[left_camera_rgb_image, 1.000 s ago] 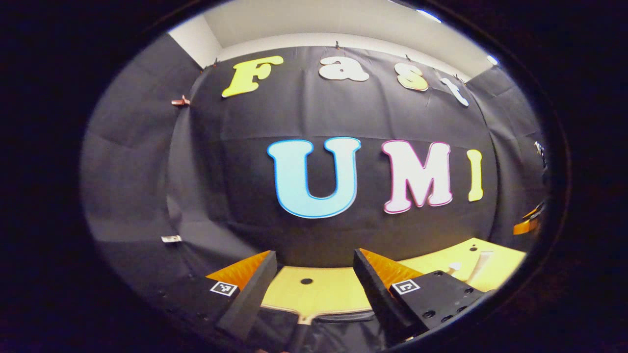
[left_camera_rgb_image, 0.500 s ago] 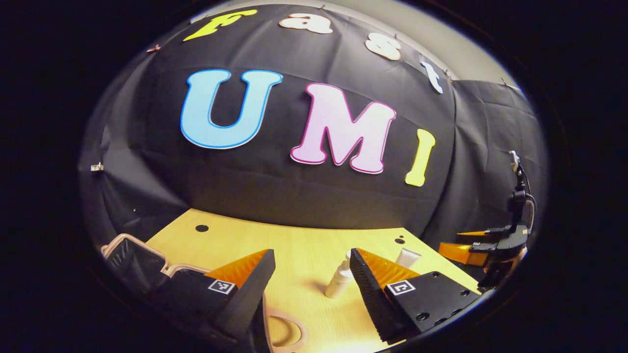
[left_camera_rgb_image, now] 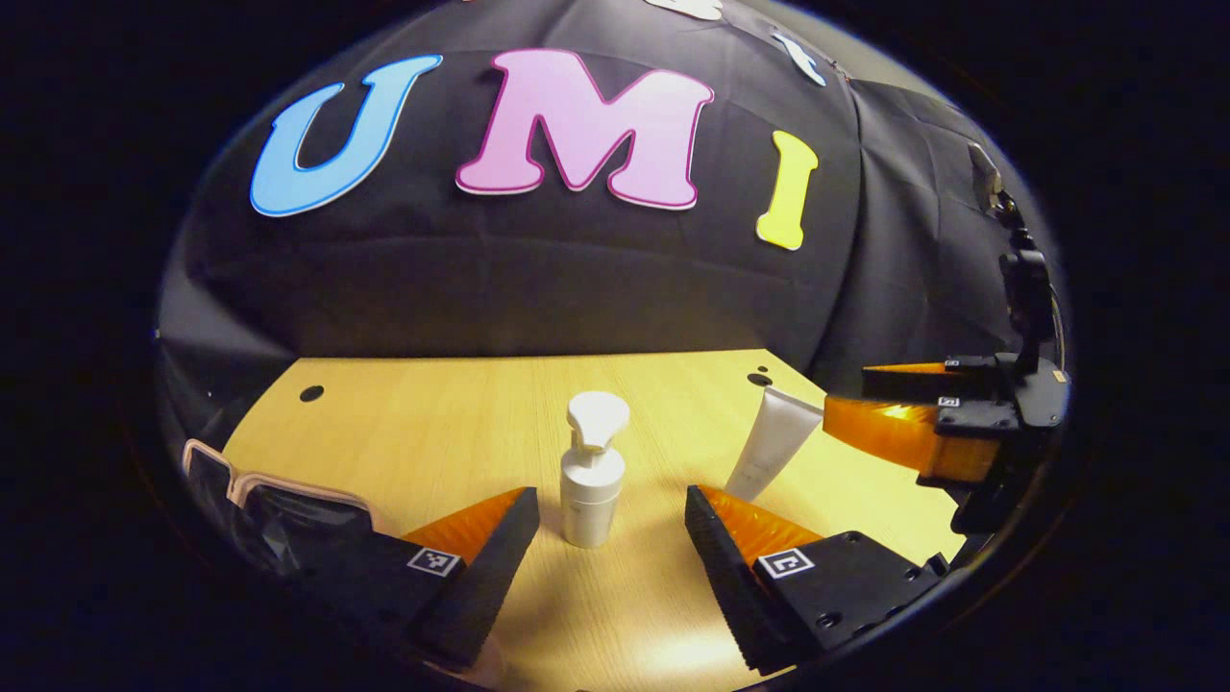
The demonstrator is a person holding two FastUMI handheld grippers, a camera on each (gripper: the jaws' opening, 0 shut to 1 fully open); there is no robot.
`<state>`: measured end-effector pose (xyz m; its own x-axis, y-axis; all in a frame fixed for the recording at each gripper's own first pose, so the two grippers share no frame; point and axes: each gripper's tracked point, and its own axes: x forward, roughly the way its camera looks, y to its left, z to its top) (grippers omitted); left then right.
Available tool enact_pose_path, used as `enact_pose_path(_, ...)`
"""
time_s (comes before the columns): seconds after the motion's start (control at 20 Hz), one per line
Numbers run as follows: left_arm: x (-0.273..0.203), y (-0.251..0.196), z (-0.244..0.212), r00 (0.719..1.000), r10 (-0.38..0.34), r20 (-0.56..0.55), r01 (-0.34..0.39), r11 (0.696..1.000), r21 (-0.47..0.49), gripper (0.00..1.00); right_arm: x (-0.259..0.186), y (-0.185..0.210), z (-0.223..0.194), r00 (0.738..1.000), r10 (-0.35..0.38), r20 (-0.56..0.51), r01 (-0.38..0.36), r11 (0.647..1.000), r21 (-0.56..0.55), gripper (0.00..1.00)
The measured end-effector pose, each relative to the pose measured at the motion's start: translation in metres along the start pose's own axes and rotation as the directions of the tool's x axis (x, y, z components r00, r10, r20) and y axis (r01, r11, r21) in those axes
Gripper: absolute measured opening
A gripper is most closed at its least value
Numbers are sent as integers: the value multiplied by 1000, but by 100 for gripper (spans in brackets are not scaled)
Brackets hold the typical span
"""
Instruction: First open the suitcase, pack the skin care products into it, and then close the suitcase.
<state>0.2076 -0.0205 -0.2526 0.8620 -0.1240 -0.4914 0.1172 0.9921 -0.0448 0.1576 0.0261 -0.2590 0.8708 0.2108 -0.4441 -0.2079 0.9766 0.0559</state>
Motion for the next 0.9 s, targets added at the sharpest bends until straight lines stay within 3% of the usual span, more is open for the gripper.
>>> enact_pose_path(0.1,21,5,-11,999,37,-38,-37,999,-1,96,3,0,-2,1000,6,-2,-6,1000,-5,94)
enact_pose_path(0.4,72,11,-27,991,60,-122,-60,998,6,96,20,-6,-21,999,23,-45,-25,999,-30,97)
enact_pose_path(0.5,85,3,-33,988,31,-150,-33,999,-11,92,24,-6,-25,998,26,-55,-28,999,-34,95)
enact_pose_path(0.55,92,3,-38,986,26,-167,-30,999,-23,96,27,-5,-27,998,27,-57,-29,999,-36,97)
enact_pose_path(0.6,89,10,-40,982,54,-180,-58,998,-16,92,30,-6,-29,998,27,-60,-30,999,-34,97)
enact_pose_path(0.7,96,8,-40,978,51,-202,-49,999,18,61,35,-8,-33,997,26,-70,-28,999,-28,97)
enact_pose_path(0.9,88,8,-41,970,39,-241,-34,999,22,58,51,-9,-54,992,31,-126,-33,999,-12,97)
